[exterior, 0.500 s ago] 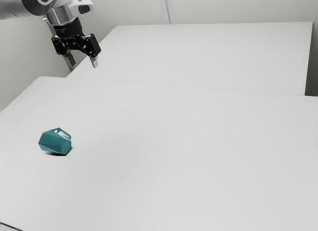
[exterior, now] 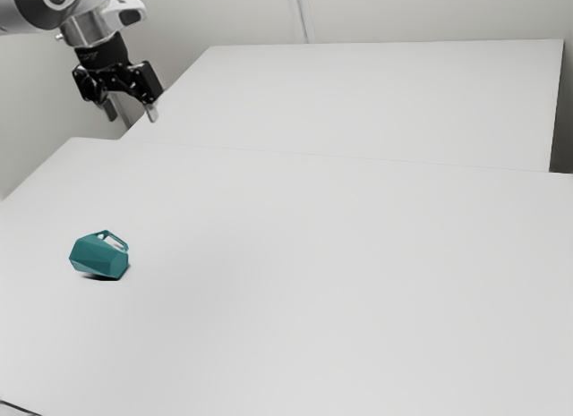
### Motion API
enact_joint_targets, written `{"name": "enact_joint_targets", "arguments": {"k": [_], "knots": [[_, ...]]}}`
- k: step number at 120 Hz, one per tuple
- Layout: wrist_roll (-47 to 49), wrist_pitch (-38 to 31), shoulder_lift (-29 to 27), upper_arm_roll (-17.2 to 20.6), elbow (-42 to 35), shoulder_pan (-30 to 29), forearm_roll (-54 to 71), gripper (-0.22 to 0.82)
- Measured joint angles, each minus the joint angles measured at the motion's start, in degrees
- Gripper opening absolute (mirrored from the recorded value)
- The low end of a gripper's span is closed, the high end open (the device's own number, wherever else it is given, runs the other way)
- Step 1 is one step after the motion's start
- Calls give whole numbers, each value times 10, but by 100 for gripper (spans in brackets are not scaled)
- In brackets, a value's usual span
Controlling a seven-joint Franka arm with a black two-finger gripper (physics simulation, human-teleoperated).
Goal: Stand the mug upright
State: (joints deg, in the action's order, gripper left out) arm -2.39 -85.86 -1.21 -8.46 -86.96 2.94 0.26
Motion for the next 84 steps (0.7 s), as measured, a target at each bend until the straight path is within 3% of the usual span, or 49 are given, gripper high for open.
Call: {"name": "enact_joint_targets", "arguments": {"k": [31,55,84], "knots": [[-42,-13,-11,0,-23,-87,-7,58],[-110,-60,-16,-1,-69,-186,-55,58],[-227,-128,-26,-1,-139,-257,-147,58]]}}
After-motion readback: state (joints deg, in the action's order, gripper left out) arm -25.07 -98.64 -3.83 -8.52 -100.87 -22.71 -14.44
